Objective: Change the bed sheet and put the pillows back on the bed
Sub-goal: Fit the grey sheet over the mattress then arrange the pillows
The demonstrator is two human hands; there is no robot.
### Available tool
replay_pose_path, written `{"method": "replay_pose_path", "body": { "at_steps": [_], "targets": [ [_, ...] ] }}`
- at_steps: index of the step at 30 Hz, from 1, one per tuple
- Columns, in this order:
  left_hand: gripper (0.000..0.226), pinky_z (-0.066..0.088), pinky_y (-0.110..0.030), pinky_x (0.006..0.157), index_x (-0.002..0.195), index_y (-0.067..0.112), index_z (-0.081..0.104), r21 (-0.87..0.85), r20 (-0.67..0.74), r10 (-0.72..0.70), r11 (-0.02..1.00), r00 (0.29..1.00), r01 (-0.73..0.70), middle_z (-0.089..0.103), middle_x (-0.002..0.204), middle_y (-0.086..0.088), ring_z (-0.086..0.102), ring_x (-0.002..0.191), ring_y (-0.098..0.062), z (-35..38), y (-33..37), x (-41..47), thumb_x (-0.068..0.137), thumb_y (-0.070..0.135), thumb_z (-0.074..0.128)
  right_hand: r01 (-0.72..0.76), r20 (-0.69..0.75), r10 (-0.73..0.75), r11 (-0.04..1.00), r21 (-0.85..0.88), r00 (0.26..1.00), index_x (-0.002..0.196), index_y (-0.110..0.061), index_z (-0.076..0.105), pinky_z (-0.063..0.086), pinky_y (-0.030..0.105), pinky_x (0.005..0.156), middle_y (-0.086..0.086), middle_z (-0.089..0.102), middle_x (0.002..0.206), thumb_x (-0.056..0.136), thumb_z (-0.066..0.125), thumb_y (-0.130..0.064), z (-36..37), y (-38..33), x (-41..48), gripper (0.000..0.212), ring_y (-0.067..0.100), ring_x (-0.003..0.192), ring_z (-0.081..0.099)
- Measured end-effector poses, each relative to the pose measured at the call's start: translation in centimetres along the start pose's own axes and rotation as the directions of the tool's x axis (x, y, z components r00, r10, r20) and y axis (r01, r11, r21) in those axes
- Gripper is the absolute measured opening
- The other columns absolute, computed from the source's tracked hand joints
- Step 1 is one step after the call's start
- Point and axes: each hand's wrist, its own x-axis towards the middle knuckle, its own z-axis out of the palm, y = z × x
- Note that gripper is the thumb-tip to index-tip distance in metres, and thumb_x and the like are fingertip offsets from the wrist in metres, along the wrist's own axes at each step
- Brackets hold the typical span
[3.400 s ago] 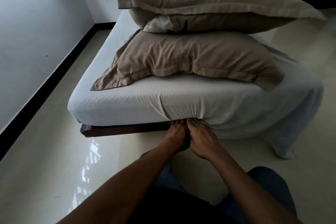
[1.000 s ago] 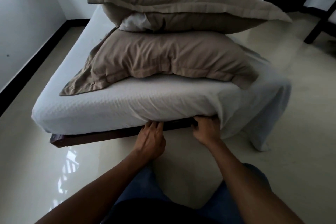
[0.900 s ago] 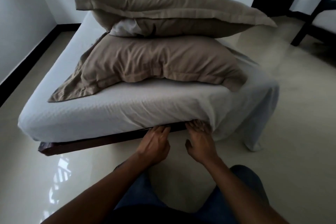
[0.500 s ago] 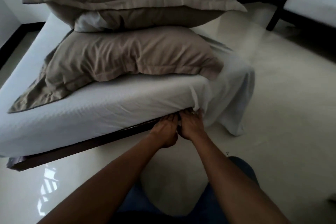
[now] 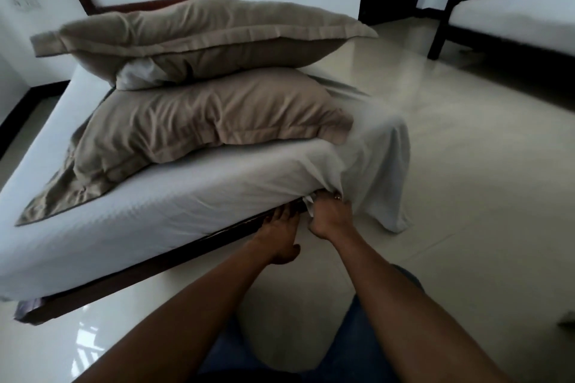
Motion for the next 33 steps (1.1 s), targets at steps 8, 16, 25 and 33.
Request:
{"method": "replay_pose_path", "body": {
  "at_steps": [8, 16, 25, 33],
  "targets": [
    [0.053, 0.046, -0.035, 0.102, 0.143, 0.018, 0.052, -0.072, -0.186, 0.15, 0.983, 0.971, -0.166, 0.056, 0.141, -0.008, 0.054, 0.126, -0.028, -5.3, -1.2, -4.4, 0.09, 0.017, 0.057, 0.278, -0.116, -0.261, 0.947, 0.16, 0.958, 0.131, -0.01, 0.055, 0.039, 0.038, 0.109, 0.012, 0.057, 0.135, 0.08, 0.061, -0.023, 1.1, -2.1, -2.7, 0.054, 0.032, 0.128, 0.051],
    [0.094, -0.003, -0.045, 0.126, 0.16, 0.004, 0.004, 0.191, -0.336, 0.131, 0.979, 0.933, -0.069, -0.006, 0.168, -0.016, -0.007, 0.155, -0.037, -9.3, -3.6, -3.3, 0.084, 0.036, 0.05, 0.012, 0.061, -0.012, 1.0, 0.0, 0.998, 0.156, -0.015, 0.031, 0.012, 0.053, 0.125, 0.013, 0.029, 0.163, 0.085, 0.061, -0.051, 0.2, -1.9, 1.5, 0.085, 0.033, 0.152, 0.021],
    [0.114, -0.006, -0.052, 0.124, 0.159, 0.006, -0.01, 0.157, -0.073, 0.019, 0.988, 0.997, -0.007, -0.023, 0.165, -0.017, -0.019, 0.152, -0.04, -10.0, -4.0, -1.8, 0.084, 0.049, 0.064, 0.055, 0.271, -0.02, 0.991, -0.122, 0.962, 0.157, -0.018, 0.028, 0.007, 0.053, 0.125, 0.009, 0.024, 0.164, 0.087, 0.065, -0.04, -2.3, -2.7, 1.5, 0.082, 0.028, 0.154, 0.013],
    [0.086, 0.008, -0.059, 0.123, 0.161, 0.012, 0.004, 0.068, 0.341, -0.013, 0.998, 0.94, -0.011, -0.006, 0.167, -0.021, -0.004, 0.154, -0.038, -18.4, 0.6, -10.1, 0.098, 0.043, 0.054, 0.04, 0.387, -0.003, 0.995, -0.086, 0.922, 0.16, -0.012, 0.016, 0.011, 0.061, 0.122, 0.01, 0.007, 0.169, 0.089, 0.064, -0.029, -16.8, -3.2, -8.7, 0.088, 0.026, 0.156, 0.011]
  ]
}}
